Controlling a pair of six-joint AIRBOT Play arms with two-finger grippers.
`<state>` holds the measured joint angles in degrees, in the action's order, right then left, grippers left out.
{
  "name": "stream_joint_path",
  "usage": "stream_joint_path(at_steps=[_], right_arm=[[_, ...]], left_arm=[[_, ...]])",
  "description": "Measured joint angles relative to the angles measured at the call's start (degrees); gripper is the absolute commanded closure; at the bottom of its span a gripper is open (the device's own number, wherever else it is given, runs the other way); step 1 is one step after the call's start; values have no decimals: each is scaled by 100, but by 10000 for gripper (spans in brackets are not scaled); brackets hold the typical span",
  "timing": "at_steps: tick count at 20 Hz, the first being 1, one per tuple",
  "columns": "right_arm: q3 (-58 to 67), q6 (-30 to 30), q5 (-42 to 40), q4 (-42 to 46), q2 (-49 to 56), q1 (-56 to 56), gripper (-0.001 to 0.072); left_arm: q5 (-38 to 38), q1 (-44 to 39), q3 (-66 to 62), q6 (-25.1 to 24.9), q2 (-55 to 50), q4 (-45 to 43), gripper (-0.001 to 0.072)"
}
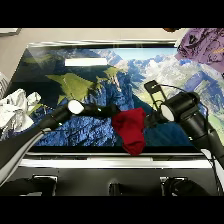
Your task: Fold the clothes and pants, and hang the long-sleeved shirts on hangers.
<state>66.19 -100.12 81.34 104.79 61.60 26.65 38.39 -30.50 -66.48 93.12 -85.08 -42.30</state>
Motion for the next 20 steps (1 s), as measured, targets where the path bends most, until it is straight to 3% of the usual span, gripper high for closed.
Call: stream_joint_path(at_steps=[2, 4, 7, 10, 17, 18, 20], right_arm=[[-55, -127, -168, -293, -2, -647, 222], [-369, 24, -317, -1266, -2, -1576, 237], [-1349, 1047, -328, -3080, -2, -2712, 236], [-2483, 2048, -284, -4288, -2, -3195, 234], [-4041, 3357, -1185, -6415, -4, -3432, 237], [-4127, 3440, -1327, -6559, -4, -3438, 254], [-4227, 3565, -1622, -6784, -4, -3447, 525]], left_arm=[[280, 597, -2, -39, 129, -35, 167], [612, 1163, -2, -61, 201, -66, 167], [999, 1812, -2, -125, 247, -74, 167], [1176, 2151, -2, -166, 260, -76, 167], [1298, 2332, -2, -173, 186, -76, 167], [1309, 2328, -2, -173, 153, -76, 167], [1311, 2297, -2, -168, 48, -68, 167]])
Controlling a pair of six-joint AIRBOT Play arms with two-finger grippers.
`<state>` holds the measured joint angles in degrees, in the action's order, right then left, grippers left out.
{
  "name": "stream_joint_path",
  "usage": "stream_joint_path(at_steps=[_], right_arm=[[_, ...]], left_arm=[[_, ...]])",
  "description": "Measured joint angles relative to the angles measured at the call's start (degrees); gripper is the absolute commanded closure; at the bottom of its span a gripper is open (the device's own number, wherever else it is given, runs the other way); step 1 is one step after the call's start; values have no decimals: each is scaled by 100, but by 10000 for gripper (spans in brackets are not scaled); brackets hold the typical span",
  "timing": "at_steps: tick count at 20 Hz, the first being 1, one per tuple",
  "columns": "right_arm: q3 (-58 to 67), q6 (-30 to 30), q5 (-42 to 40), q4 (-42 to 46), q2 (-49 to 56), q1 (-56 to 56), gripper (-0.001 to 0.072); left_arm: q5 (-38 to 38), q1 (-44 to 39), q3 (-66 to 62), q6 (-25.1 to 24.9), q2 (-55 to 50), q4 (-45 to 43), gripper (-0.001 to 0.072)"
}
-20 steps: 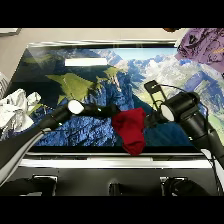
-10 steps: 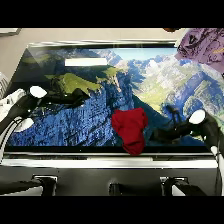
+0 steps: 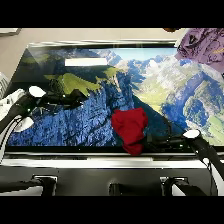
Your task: Fold the clothes and pants, and hang the long-sleeved shirts on hangers.
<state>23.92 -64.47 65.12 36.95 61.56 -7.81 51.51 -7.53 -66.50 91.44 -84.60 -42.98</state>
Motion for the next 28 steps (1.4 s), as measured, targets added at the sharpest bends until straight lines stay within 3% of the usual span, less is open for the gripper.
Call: stream_joint_path(at_steps=[1, 10, 15, 23, 28], right_arm=[[-31, 63, -131, -107, 0, -2, 680], [-98, 302, -431, -444, 0, -15, 683], [-101, 319, -313, -463, 0, -15, 683], [-101, 323, -258, -468, 0, -15, 683], [-101, 337, -245, -466, 0, -15, 683]], left_arm=[[2, -31, 0, 4, -61, 24, 167], [-2, -702, -103, -188, -951, 649, 167], [-35, -1091, -754, -518, -1652, 1005, 170], [-39, -1456, -1598, -597, -2509, 1104, 191], [-55, -1714, -1744, -605, -2754, 1156, 348]])
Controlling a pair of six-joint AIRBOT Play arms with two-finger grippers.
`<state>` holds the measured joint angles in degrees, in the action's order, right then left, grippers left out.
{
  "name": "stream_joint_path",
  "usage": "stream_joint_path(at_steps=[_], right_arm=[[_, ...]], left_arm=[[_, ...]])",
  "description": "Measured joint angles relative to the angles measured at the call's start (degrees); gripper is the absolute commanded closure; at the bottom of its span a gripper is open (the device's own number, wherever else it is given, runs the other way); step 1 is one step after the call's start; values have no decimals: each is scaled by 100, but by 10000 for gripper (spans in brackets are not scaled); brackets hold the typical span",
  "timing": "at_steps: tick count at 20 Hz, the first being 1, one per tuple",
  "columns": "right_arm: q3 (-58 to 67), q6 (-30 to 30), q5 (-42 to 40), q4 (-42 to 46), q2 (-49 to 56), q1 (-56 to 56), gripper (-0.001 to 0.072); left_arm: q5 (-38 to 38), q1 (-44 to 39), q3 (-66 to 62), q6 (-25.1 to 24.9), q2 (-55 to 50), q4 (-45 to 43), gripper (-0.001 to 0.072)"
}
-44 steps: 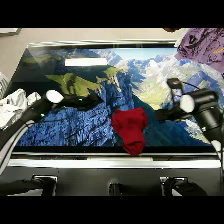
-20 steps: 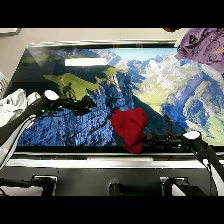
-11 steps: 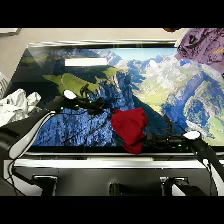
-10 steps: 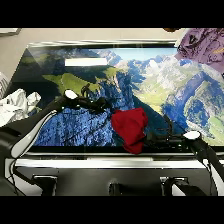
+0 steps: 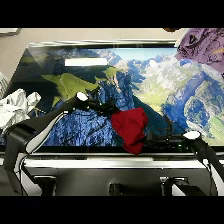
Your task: Fold the clothes and pants, and hang the long-sleeved shirts on hangers.
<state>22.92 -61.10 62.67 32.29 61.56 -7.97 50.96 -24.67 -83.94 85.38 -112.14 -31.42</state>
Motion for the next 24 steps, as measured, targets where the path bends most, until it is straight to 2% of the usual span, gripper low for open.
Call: stream_joint_path(at_steps=[1, 2, 3, 4, 10, 13, 18, 24], right_arm=[[0, 0, 9, 2, 0, 0, 683], [0, 0, 11, 2, 0, 0, 683], [0, 0, 17, 4, 0, 0, 683], [0, -2, 28, 7, 0, 0, 683], [39, -17, 146, 28, 0, 0, 684], [439, -17, 343, 142, 0, 0, 685], [2369, -481, 629, 929, -129, 0, 685], [5289, -953, 887, 1880, -649, -2, 685]], left_arm=[[-39, -35, -22, -9, -26, 0, 352], [-90, -55, -35, -11, -44, 0, 421], [-155, -76, -42, -11, -59, -24, 532], [-205, -87, -46, -7, -79, -57, 700], [-426, -46, -175, 7, -70, -74, 698], [-439, 138, -396, 66, 166, -372, 699], [-111, 625, -1082, 699, 1209, -2076, 699], [260, 981, -1622, 1626, 3307, -4516, 698]])
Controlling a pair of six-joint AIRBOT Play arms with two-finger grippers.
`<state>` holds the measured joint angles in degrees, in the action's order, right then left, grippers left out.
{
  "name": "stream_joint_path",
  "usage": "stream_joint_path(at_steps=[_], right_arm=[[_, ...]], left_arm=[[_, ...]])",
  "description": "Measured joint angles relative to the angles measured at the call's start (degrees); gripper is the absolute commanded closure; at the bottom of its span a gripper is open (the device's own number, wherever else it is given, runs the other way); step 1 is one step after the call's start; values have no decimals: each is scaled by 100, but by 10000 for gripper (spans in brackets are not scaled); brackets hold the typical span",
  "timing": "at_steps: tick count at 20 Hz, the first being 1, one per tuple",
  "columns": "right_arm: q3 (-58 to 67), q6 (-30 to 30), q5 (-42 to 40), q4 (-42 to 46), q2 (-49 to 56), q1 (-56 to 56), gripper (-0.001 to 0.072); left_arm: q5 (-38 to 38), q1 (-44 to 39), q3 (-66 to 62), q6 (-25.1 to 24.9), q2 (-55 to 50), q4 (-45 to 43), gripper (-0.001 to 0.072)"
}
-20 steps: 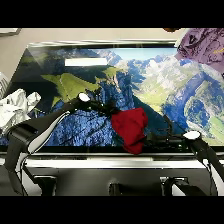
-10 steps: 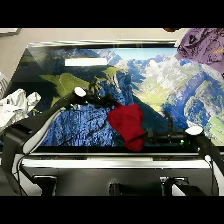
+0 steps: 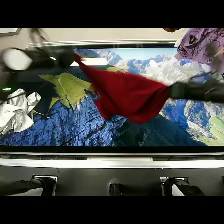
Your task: Fold the clothes and pants, and hang the long-sleeved shirts on hangers.
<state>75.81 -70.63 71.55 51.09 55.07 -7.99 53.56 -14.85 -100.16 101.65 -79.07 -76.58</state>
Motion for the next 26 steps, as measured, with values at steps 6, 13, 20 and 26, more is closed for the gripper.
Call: stream_joint_path(at_steps=[6, 13, 20, 26], right_arm=[[1408, -304, 101, 682, -1008, 2, 684], [1650, -1056, -1058, 1123, -1613, 2, 684], [1661, -1600, -1528, 520, 557, 153, 684], [1668, -1440, -1875, 459, 3388, 1355, 656]], left_arm=[[719, 68, -92, 498, 1978, -1287, 697], [1069, 76, -103, 592, 3051, -1580, 697], [1139, 219, -92, 1010, 1849, -2127, 696], [1209, 649, -87, 1239, -511, -2282, 694]])
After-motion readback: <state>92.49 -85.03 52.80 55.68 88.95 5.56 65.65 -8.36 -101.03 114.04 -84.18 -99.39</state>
